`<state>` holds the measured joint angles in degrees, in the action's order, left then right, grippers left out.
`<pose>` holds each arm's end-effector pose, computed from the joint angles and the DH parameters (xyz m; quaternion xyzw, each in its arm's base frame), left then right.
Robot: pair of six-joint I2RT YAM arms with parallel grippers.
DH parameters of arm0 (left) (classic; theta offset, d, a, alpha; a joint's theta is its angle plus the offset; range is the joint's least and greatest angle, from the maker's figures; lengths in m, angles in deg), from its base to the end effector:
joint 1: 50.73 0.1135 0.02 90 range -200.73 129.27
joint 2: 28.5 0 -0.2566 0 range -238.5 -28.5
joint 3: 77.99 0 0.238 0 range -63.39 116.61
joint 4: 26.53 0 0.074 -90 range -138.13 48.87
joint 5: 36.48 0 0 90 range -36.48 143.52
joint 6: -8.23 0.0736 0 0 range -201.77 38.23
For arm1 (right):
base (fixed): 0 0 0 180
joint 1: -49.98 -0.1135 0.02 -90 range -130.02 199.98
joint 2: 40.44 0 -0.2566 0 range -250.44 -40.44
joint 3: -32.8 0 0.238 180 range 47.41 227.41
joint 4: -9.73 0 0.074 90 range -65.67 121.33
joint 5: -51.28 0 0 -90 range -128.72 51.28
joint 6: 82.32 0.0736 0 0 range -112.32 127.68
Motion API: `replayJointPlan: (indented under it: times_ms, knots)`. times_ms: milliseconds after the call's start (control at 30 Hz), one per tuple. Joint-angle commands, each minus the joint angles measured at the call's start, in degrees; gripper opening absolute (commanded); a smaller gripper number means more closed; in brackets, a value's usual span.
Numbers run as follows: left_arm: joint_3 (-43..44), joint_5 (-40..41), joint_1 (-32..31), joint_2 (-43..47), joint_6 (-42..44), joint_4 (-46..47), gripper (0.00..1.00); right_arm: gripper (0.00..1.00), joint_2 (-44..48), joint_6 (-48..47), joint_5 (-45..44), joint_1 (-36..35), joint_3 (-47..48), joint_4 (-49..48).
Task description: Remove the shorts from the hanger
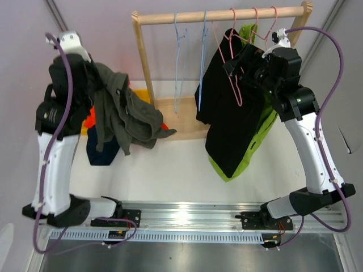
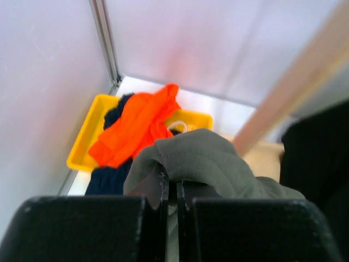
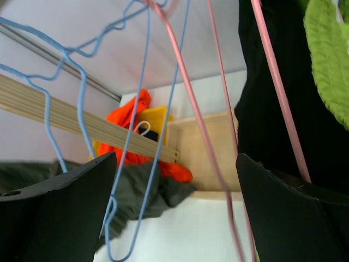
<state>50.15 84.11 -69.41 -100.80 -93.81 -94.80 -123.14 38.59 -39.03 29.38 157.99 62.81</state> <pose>0.2107 -0.0317 0.5253 -0.1214 0.7602 0.0382 0.6371 0.2884 0.1080 0.5017 0.0708 0.7661 0.2757 0.5763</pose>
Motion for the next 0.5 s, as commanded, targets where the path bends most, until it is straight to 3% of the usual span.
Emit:
replayJointPlan:
  times_ms: [0,167,367,433,467]
  knots:
    - [11.6,-8.1,7.6,-5.6,1.0,5.2,0.0,0.99,2.9,-1.6,0.4,0.3,-3.0,0.5]
    - [25.8,-10.9,15.6,-19.1,0.6,2.6,0.0,0.99,7.2,-2.4,-1.3,0.7,-6.7,0.8]
    - [19.8,-11.3,18.3,-25.3,-0.4,5.4,0.0,0.99,11.8,-4.0,-4.8,1.2,-5.9,2.1]
    - [14.4,-9.4,18.3,-25.1,-1.3,7.3,0.17,0.99,12.4,-4.5,-5.7,1.3,-4.3,3.4]
    - [9.4,-8.8,18.3,-24.7,-1.4,8.7,0.42,0.99,12.6,-4.7,-6.0,1.3,-2.5,3.8]
